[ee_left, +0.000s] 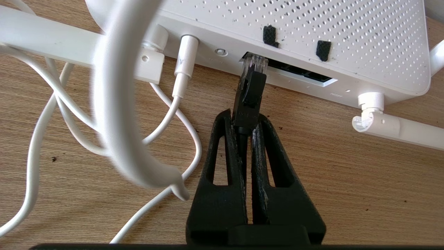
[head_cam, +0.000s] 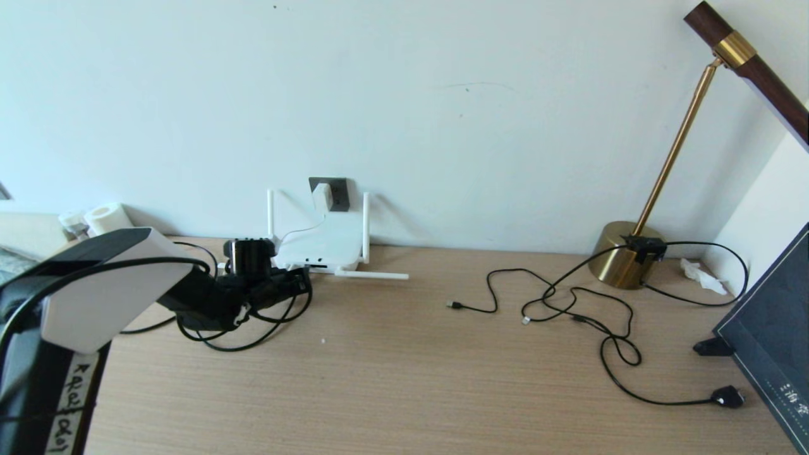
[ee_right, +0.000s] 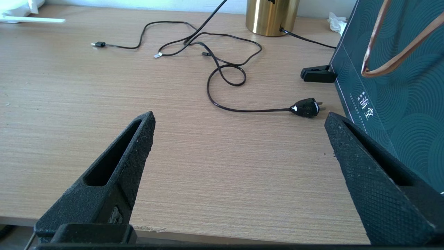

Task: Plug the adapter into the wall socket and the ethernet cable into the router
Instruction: Align cable and router interface

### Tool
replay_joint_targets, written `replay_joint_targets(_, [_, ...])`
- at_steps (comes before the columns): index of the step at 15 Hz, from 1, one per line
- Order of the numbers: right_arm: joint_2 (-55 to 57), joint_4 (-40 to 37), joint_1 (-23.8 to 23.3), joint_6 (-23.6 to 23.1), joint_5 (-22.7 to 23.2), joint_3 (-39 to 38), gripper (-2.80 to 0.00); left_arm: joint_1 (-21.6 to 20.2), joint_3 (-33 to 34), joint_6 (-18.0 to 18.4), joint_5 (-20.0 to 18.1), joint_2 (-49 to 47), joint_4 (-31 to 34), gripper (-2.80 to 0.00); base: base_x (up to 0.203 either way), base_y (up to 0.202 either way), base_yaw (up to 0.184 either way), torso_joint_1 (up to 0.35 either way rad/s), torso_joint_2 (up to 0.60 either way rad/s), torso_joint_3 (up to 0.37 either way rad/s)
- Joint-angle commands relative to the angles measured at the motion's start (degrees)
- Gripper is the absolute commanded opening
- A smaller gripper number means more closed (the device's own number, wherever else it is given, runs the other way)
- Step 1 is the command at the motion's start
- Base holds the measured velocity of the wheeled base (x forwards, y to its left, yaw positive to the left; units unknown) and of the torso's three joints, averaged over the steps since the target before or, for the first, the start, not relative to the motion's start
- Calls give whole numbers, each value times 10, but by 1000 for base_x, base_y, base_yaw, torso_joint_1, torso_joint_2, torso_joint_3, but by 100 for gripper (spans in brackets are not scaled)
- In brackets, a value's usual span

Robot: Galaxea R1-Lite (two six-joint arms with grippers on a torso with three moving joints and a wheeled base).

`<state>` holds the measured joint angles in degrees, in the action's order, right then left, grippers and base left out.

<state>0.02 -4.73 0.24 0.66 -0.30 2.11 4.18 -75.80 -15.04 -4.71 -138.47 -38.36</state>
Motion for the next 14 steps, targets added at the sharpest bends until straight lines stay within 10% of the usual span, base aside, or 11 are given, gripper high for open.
replay_joint_targets(1, [0, 0, 0, 0, 0, 0, 0, 0, -2, -1, 0, 1, -3, -280, 0, 0, 0, 0, 0, 0])
replay_joint_targets(14, [0, 0, 0, 0, 0, 0, 0, 4, 12, -1, 1, 8, -7, -280, 0, 0, 0, 0, 0, 0])
